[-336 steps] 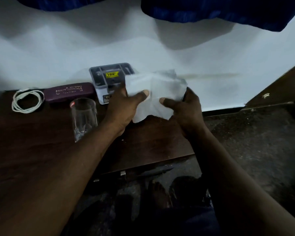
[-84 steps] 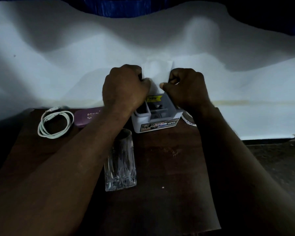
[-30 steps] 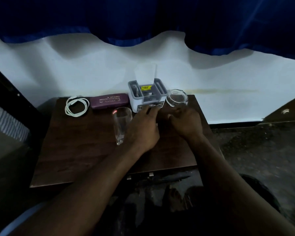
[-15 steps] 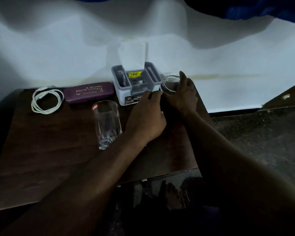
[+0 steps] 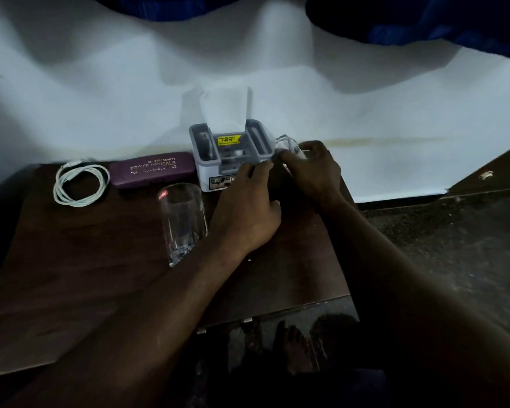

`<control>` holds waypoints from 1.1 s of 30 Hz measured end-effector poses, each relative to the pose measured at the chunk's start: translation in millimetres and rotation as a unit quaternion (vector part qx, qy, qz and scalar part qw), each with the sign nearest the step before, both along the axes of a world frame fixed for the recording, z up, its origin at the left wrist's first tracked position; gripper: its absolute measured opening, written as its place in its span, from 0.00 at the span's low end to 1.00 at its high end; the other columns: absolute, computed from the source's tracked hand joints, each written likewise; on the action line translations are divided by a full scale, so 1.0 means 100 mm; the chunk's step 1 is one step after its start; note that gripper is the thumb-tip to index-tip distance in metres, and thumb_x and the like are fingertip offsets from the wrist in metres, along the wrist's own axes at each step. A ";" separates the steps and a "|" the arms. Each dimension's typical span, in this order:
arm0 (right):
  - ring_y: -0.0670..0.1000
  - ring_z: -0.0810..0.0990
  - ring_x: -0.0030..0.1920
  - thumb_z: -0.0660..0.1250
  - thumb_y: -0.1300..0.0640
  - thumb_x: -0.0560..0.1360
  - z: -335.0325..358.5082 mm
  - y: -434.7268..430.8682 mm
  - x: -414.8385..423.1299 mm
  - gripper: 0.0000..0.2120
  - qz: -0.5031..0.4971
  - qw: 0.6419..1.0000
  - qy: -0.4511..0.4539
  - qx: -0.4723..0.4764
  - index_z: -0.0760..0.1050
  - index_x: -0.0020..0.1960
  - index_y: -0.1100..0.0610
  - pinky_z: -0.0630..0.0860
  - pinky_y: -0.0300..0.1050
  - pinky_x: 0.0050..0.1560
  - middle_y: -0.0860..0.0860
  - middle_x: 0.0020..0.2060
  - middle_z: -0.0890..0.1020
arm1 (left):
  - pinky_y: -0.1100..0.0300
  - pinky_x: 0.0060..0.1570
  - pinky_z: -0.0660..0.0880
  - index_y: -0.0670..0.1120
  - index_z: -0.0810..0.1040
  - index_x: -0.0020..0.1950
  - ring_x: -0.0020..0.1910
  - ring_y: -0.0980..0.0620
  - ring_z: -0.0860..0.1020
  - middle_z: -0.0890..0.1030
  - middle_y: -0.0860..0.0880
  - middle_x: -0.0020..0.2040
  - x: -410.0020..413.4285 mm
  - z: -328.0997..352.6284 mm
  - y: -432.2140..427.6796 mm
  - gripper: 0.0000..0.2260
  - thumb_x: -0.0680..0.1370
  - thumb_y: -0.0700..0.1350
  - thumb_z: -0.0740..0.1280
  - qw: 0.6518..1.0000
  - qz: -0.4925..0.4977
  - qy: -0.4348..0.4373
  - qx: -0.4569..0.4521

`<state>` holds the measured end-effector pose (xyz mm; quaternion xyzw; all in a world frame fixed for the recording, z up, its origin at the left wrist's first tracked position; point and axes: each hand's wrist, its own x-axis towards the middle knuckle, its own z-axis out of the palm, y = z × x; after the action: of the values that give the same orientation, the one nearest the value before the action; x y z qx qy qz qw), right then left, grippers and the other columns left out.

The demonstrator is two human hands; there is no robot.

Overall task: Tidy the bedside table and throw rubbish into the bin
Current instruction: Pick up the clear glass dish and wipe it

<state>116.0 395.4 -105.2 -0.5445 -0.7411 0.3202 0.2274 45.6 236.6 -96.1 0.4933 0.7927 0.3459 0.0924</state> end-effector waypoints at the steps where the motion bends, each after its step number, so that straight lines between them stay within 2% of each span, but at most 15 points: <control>1: 0.49 0.79 0.47 0.69 0.31 0.70 0.04 -0.01 0.01 0.24 -0.009 0.999 0.028 -0.027 0.80 0.53 0.50 0.71 0.43 0.50 0.47 0.45 0.82 | 0.52 0.54 0.76 0.47 0.68 0.76 0.56 0.44 0.80 0.72 0.45 0.68 0.00 0.00 0.00 0.30 0.75 0.45 0.71 1.000 0.000 0.000 0.001; 3: 0.55 0.84 0.43 0.66 0.32 0.72 0.09 -0.03 0.04 0.24 -0.032 0.986 0.127 -0.105 0.81 0.42 0.53 0.77 0.51 0.47 0.51 0.39 0.84 | 0.53 0.54 0.77 0.46 0.68 0.76 0.56 0.44 0.80 0.72 0.45 0.68 0.00 0.00 0.00 0.30 0.75 0.45 0.71 1.000 0.000 0.002 0.005; 4: 0.58 0.86 0.44 0.65 0.35 0.73 0.10 -0.03 0.05 0.21 -0.050 0.958 0.214 -0.182 0.82 0.42 0.54 0.79 0.53 0.46 0.54 0.41 0.86 | 0.53 0.54 0.77 0.46 0.68 0.76 0.56 0.44 0.80 0.72 0.45 0.68 0.00 0.00 0.00 0.30 0.75 0.46 0.71 1.000 -0.001 0.004 0.006; 6: 0.61 0.86 0.47 0.62 0.43 0.75 0.07 0.01 0.06 0.19 -0.095 0.865 0.369 -0.326 0.82 0.52 0.55 0.83 0.53 0.43 0.60 0.50 0.86 | 0.52 0.54 0.76 0.46 0.68 0.76 0.56 0.44 0.80 0.73 0.44 0.68 0.00 0.01 -0.01 0.30 0.75 0.46 0.71 1.000 -0.004 0.006 0.007; 8: 0.60 0.86 0.48 0.58 0.51 0.79 0.05 0.00 0.08 0.19 -0.121 0.833 0.389 -0.375 0.81 0.60 0.58 0.83 0.48 0.37 0.61 0.54 0.86 | 0.52 0.54 0.77 0.46 0.68 0.76 0.55 0.43 0.80 0.72 0.44 0.67 0.00 0.01 -0.01 0.30 0.74 0.46 0.71 1.000 -0.006 0.002 0.004; 12: 0.60 0.85 0.49 0.59 0.56 0.83 0.04 -0.03 0.08 0.13 -0.151 0.844 0.372 -0.355 0.79 0.60 0.60 0.84 0.49 0.39 0.61 0.55 0.84 | 0.51 0.54 0.77 0.48 0.66 0.77 0.55 0.44 0.81 0.72 0.45 0.69 -0.01 0.02 -0.02 0.31 0.75 0.46 0.71 1.000 -0.001 -0.003 0.000; 14: 0.57 0.83 0.46 0.60 0.58 0.83 0.06 -0.01 0.09 0.13 -0.155 0.873 0.332 -0.321 0.76 0.64 0.61 0.84 0.48 0.41 0.63 0.59 0.81 | 0.51 0.54 0.77 0.48 0.65 0.77 0.55 0.44 0.81 0.71 0.46 0.70 -0.02 0.03 -0.02 0.31 0.75 0.47 0.71 1.000 0.002 -0.004 -0.001; 17: 0.51 0.82 0.41 0.62 0.60 0.82 0.03 0.04 0.15 0.18 -0.130 0.927 0.243 -0.255 0.73 0.70 0.67 0.82 0.41 0.36 0.64 0.65 0.79 | 0.53 0.52 0.75 0.49 0.66 0.77 0.56 0.45 0.81 0.71 0.47 0.71 -0.03 0.06 -0.04 0.31 0.75 0.47 0.71 1.000 0.000 0.010 -0.001; 21: 0.58 0.85 0.51 0.67 0.53 0.74 0.03 0.02 0.15 0.20 -0.110 0.978 0.083 -0.156 0.81 0.61 0.63 0.81 0.44 0.50 0.62 0.58 0.84 | 0.51 0.56 0.75 0.51 0.67 0.75 0.63 0.44 0.77 0.74 0.47 0.69 -0.05 0.11 -0.10 0.28 0.76 0.49 0.70 0.999 -0.005 0.038 -0.027; 23: 0.61 0.84 0.53 0.67 0.49 0.71 0.06 -0.03 0.14 0.17 -0.112 0.991 -0.009 -0.074 0.84 0.53 0.59 0.76 0.43 0.51 0.59 0.50 0.87 | 0.50 0.56 0.76 0.52 0.67 0.75 0.64 0.44 0.77 0.74 0.48 0.69 -0.06 0.14 -0.14 0.27 0.77 0.50 0.70 0.998 -0.009 0.048 -0.040; 27: 0.55 0.83 0.45 0.68 0.48 0.72 0.11 -0.17 0.18 0.12 -0.090 0.994 -0.004 -0.056 0.83 0.45 0.56 0.72 0.42 0.46 0.51 0.40 0.86 | 0.48 0.56 0.77 0.52 0.68 0.74 0.64 0.43 0.77 0.75 0.48 0.68 -0.05 0.22 -0.21 0.27 0.76 0.50 0.70 0.997 -0.014 0.057 -0.049; 29: 0.52 0.78 0.43 0.69 0.51 0.74 0.20 -0.30 0.24 0.07 -0.085 0.995 0.006 -0.047 0.77 0.40 0.53 0.66 0.39 0.45 0.47 0.38 0.82 | 0.49 0.56 0.77 0.52 0.68 0.74 0.64 0.44 0.77 0.75 0.49 0.68 -0.04 0.28 -0.28 0.27 0.76 0.50 0.70 0.996 -0.014 0.062 -0.055; 30: 0.51 0.75 0.42 0.70 0.53 0.75 0.25 -0.37 0.27 0.09 -0.083 0.996 0.012 -0.042 0.73 0.38 0.51 0.65 0.38 0.44 0.46 0.37 0.80 | 0.49 0.55 0.77 0.52 0.68 0.74 0.64 0.44 0.77 0.75 0.49 0.67 -0.04 0.29 -0.30 0.27 0.76 0.51 0.70 0.996 -0.013 0.065 -0.061; 31: 0.51 0.75 0.43 0.71 0.53 0.75 0.26 -0.42 0.29 0.10 -0.078 0.996 0.021 -0.033 0.72 0.38 0.50 0.64 0.37 0.43 0.46 0.37 0.79 | 0.49 0.56 0.77 0.52 0.69 0.73 0.64 0.44 0.77 0.75 0.50 0.67 -0.05 0.31 -0.33 0.26 0.76 0.51 0.70 0.995 -0.013 0.070 -0.070; 33: 0.55 0.80 0.50 0.72 0.51 0.74 0.28 -0.52 0.35 0.08 -0.053 0.998 0.014 -0.005 0.78 0.49 0.53 0.66 0.39 0.46 0.50 0.46 0.84 | 0.50 0.58 0.75 0.53 0.72 0.72 0.64 0.45 0.77 0.76 0.51 0.67 -0.08 0.38 -0.43 0.24 0.76 0.51 0.70 0.992 -0.008 0.083 -0.092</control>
<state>150.9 343.2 -76.9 -0.5795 -0.7064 0.3192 0.2514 38.0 193.5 -58.3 0.5160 0.8221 0.2289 0.0744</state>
